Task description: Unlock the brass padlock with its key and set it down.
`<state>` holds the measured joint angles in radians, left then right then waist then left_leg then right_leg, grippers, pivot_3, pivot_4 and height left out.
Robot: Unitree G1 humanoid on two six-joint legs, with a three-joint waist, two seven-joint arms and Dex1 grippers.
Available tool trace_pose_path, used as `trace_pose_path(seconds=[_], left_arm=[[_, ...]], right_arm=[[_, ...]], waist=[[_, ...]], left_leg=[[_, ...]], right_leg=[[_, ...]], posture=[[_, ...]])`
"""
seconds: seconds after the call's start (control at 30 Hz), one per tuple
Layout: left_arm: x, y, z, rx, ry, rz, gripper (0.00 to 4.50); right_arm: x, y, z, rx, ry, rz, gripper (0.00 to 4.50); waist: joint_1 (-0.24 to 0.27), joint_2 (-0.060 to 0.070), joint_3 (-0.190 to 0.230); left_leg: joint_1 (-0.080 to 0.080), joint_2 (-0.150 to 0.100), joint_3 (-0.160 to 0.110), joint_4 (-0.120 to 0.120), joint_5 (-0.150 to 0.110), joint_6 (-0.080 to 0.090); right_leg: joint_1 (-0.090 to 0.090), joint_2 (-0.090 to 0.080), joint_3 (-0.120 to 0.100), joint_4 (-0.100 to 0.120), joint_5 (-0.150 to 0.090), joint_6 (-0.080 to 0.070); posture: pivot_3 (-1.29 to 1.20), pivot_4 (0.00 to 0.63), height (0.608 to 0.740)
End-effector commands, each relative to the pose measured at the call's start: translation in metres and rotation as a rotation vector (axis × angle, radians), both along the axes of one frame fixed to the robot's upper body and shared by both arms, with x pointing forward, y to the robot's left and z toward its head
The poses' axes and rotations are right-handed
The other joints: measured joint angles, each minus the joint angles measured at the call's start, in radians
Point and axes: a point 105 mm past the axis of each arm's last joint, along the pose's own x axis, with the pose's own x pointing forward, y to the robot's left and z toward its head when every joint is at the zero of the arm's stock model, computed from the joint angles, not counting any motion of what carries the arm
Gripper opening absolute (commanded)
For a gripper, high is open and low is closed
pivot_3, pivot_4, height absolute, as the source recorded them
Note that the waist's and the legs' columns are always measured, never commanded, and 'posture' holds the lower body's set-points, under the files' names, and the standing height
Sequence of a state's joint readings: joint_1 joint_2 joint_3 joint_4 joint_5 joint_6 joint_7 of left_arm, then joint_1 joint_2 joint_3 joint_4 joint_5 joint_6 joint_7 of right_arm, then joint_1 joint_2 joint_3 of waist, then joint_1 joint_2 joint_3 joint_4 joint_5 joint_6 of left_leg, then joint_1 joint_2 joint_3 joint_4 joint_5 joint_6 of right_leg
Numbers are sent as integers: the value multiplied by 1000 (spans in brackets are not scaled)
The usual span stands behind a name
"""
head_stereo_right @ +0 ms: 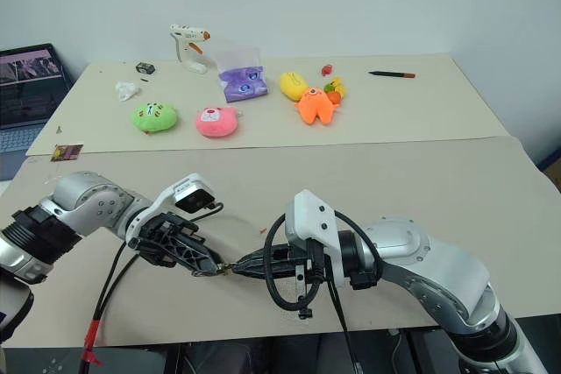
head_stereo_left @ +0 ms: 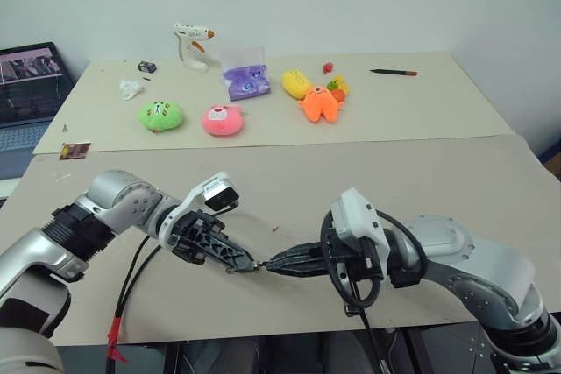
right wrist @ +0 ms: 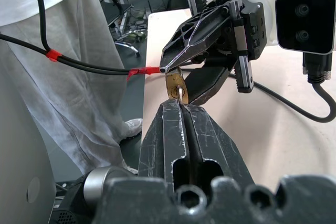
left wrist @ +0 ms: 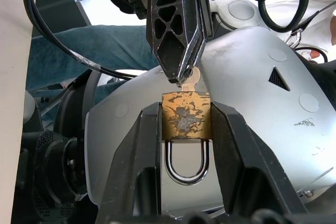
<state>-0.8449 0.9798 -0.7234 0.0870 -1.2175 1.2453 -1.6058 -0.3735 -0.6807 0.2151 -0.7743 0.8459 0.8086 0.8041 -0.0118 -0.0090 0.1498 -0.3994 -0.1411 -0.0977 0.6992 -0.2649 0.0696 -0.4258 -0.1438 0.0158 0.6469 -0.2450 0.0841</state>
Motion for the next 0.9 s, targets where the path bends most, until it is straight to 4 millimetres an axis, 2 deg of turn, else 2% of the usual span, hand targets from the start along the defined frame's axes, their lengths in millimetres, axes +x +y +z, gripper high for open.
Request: trace_pose_path(seconds=[0.03,0.23,0.53,0.67,0.73,0.8,0.87,0.9], left_arm=[[3,0,6,-16,-36,-2,817],[9,-3,3,-11,-167,-15,817],[9,-3,-3,3,-179,-23,817],[9,-3,-3,0,-168,-23,817],[9,-3,-2,-3,-161,-21,817],[10,-3,-2,-3,-161,-19,817],[10,-4,-2,-3,-160,-17,817],[11,-4,-2,-3,-160,-16,817]], right_arm=[[-7,0,6,23,-22,34,19],[-5,-5,1,8,107,10,19],[-1,-11,-4,-37,312,-49,19],[-2,-10,-2,-62,228,-45,19],[-5,-9,-6,-114,101,-17,19],[-7,-12,-13,-175,18,8,639],[-5,-12,-8,-152,-7,17,1114],[-4,-12,-5,-135,-15,17,1549]], waist=[[0,0,0],[1,0,0],[0,0,0],[0,0,0],[0,0,0],[0,0,0],[0,0,0],[-1,0,0]], left_leg=[[0,0,0,0,0,0],[0,0,0,0,0,0],[-1,0,0,-2,0,0],[-1,0,0,-2,0,0],[-1,0,0,-2,0,0],[-1,0,0,-2,0,0],[0,-1,0,-2,0,0],[0,-1,0,-2,0,0]], right_leg=[[0,0,0,0,0,0],[1,0,0,-1,0,0],[1,-1,0,-1,0,0],[1,-1,0,-1,0,0],[0,-1,0,-1,0,0],[-1,0,-1,-1,0,0],[-2,0,-1,-1,0,0],[-1,0,-1,-1,0,0]], posture=[[0,150,740],[0,150,740],[0,150,740],[0,150,740],[0,150,740],[0,150,740],[0,150,740],[0,150,740]])
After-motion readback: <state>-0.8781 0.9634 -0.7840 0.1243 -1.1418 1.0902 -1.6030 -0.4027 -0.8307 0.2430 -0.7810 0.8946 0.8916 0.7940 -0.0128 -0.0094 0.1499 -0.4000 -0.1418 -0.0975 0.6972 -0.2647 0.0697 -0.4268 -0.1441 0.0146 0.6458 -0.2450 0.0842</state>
